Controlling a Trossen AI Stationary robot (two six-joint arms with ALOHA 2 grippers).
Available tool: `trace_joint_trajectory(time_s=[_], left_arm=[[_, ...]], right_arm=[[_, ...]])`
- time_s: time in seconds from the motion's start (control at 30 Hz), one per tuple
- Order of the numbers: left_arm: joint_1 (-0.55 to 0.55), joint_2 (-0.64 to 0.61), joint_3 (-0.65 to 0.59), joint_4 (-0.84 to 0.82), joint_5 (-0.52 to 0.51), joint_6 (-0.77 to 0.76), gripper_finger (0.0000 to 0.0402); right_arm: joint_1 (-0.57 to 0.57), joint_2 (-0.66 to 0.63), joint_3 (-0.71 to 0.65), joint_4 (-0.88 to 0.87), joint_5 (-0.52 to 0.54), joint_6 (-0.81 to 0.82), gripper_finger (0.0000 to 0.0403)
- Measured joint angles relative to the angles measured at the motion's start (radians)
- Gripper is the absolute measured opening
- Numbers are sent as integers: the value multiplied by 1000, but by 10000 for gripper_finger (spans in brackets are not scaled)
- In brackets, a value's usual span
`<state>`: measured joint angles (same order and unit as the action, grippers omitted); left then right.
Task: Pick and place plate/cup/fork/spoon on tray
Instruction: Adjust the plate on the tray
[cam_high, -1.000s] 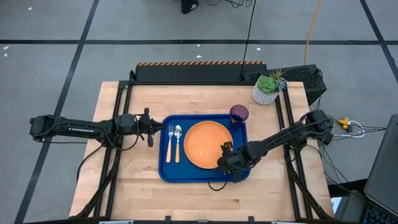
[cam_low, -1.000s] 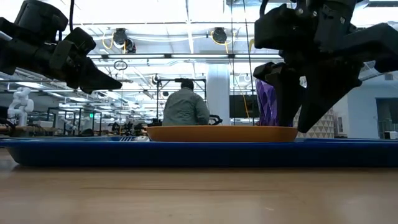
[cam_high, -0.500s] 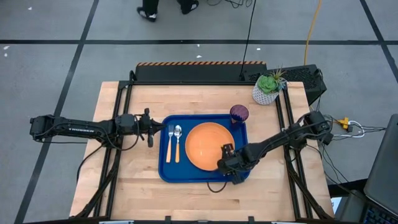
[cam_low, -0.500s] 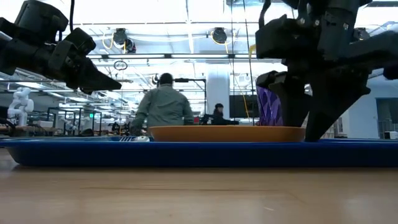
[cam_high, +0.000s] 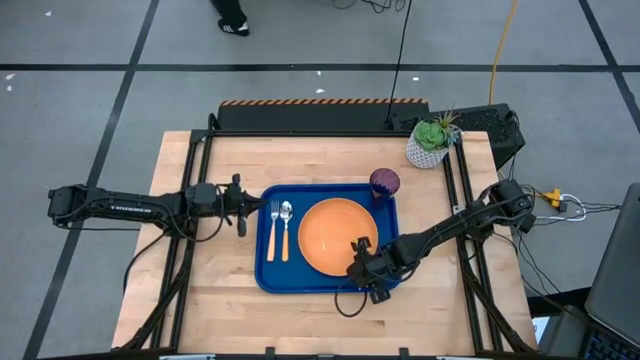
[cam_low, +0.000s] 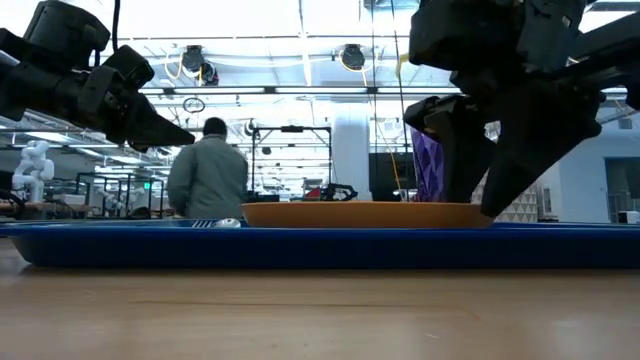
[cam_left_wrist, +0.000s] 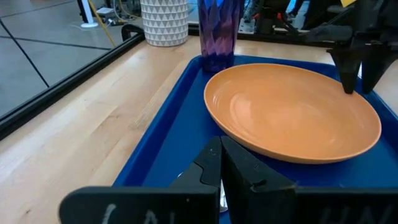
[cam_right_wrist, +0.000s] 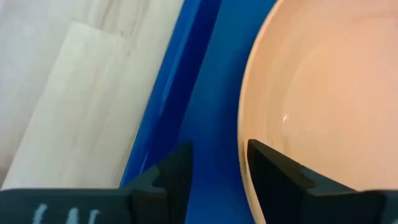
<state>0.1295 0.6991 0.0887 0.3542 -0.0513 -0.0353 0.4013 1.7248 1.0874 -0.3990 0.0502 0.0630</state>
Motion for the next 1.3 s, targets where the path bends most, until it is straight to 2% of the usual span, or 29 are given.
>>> trace_joint_trajectory(time_s=[0.33, 0.63, 0.73, 0.9, 1.0, 1.13, 1.3], left_arm=[[0, 0, 0, 0, 0, 6, 3], [0, 0, 0, -2, -1, -7, 3], [0, 0, 0, -2, -1, -15, 3], [0, 0, 0, -5, -1, -14, 3], [0, 0, 0, -6, -2, -13, 3], [0, 0, 0, -7, -2, -13, 3], [0, 0, 0, -10, -2, -8, 3]], right_arm=[[0, -24, -1, 57, 31, -49, 144], [7, -230, -1, 57, 144, -25, 144], [24, -312, -1, 13, 236, -14, 144], [46, -433, -1, -122, 510, 57, 144], [36, -474, -1, -251, 606, 118, 144], [-3, -467, -7, -399, 603, 253, 144], [-22, -431, -107, -391, 506, 323, 144]])
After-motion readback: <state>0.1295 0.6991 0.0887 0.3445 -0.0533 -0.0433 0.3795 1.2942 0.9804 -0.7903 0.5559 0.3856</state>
